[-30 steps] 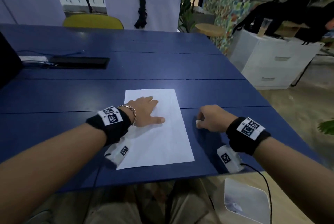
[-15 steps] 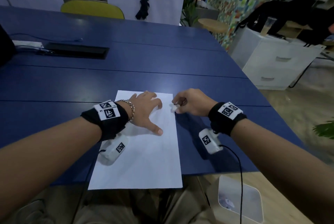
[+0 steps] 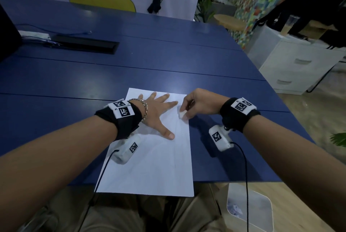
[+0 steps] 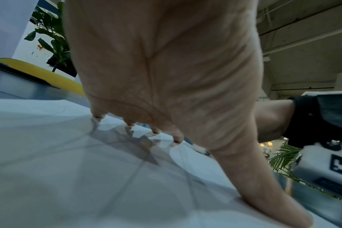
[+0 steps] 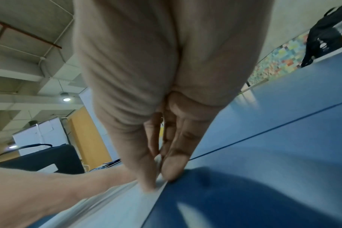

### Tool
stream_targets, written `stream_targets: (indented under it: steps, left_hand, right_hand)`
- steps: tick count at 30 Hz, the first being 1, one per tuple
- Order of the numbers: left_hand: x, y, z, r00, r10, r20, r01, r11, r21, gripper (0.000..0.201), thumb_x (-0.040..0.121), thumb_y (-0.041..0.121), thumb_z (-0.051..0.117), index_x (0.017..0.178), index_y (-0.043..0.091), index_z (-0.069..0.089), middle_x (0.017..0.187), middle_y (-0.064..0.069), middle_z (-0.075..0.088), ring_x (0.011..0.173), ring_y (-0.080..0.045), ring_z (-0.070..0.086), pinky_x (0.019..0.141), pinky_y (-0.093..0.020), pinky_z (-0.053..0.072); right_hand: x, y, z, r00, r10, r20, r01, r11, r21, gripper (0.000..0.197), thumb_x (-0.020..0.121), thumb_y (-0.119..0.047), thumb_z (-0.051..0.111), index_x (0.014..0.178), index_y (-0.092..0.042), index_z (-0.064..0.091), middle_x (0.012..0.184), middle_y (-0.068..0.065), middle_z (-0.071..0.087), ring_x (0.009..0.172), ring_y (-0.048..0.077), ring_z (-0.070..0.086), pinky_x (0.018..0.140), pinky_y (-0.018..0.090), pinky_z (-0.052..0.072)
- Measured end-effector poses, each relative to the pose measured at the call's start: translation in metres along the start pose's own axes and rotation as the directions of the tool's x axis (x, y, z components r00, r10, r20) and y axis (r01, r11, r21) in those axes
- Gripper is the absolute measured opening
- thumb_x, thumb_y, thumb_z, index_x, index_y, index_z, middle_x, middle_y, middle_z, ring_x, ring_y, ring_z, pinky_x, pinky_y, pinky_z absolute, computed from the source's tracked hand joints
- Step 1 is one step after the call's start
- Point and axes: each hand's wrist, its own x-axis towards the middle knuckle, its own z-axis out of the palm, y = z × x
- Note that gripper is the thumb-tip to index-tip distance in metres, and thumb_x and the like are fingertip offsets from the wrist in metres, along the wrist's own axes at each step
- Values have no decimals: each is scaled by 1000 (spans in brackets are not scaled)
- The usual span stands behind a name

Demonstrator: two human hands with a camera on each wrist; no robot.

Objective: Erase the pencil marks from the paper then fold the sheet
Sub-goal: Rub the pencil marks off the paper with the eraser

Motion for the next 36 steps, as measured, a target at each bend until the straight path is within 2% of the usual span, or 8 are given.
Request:
stream_targets:
  steps: [5,10,14,19,24,29,34,36]
  left_hand:
    - [-1,0,-2,1000,-8,13,8,1000,19,142,49,100,64,157,54,-16,169,17,-25,157,-29,-24,121,-71,-5]
    - [-1,1,-3,1000,-14,23,14,1000,19,144,46,101,64,156,56,-17,169,17,-25,157,-29,-23,121,-71,-4]
    - [-2,1,-3,1000,-19,23,19,1000,19,144,47,101,64,156,55,-17,169,17,-25,157,-29,-24,121,-71,-4]
    - [-2,1,-3,999,-22,27,21,999,29,145,44,103,62,156,56,-18,169,16,-26,157,-30,-23,121,-71,-2]
    - [-2,2,-3,999,-27,33,26,999,36,143,46,102,62,155,57,-18,169,16,-27,157,-30,-24,120,-72,-3]
    - [1,3,-5,997,-42,60,38,997,64,143,42,105,59,151,61,-22,168,14,-30,156,-34,-25,119,-74,1]
    - [0,5,-6,997,-47,61,44,998,53,141,48,101,64,153,60,-21,169,12,-29,155,-37,-26,119,-75,5]
    - [0,5,-7,997,-49,62,45,998,53,141,48,101,64,153,60,-21,169,12,-29,156,-37,-25,120,-74,6]
  right_hand:
    - [7,0,2,977,-3,-212,-5,999,-36,21,74,-24,88,93,-24,79,88,-3,75,84,14,69,79,27,55]
    - [1,-2,-2,999,11,38,-10,1000,-12,21,72,-24,90,89,-29,79,81,-6,75,70,3,66,67,12,49]
    - [7,0,-6,982,24,-187,-29,999,-24,18,74,-23,89,89,-24,79,81,-8,72,74,6,65,71,21,48]
    - [-6,-9,-6,986,10,168,-13,1000,13,20,73,-25,91,88,-24,78,84,1,79,81,16,74,77,22,56]
    - [6,0,-3,980,-5,-198,-5,999,-50,18,75,-24,87,91,-22,79,87,-5,75,83,12,69,76,24,52]
    - [-3,-7,0,996,-28,86,34,998,-62,19,73,-27,88,89,-30,78,82,-3,76,75,9,69,69,16,52]
    - [6,-4,0,974,-46,-221,15,990,-138,19,78,-24,84,95,-22,78,80,-12,67,75,8,63,65,16,45]
    - [2,-6,4,976,-59,-212,30,990,-137,18,78,-22,83,95,-22,77,77,-13,66,72,4,62,67,20,47]
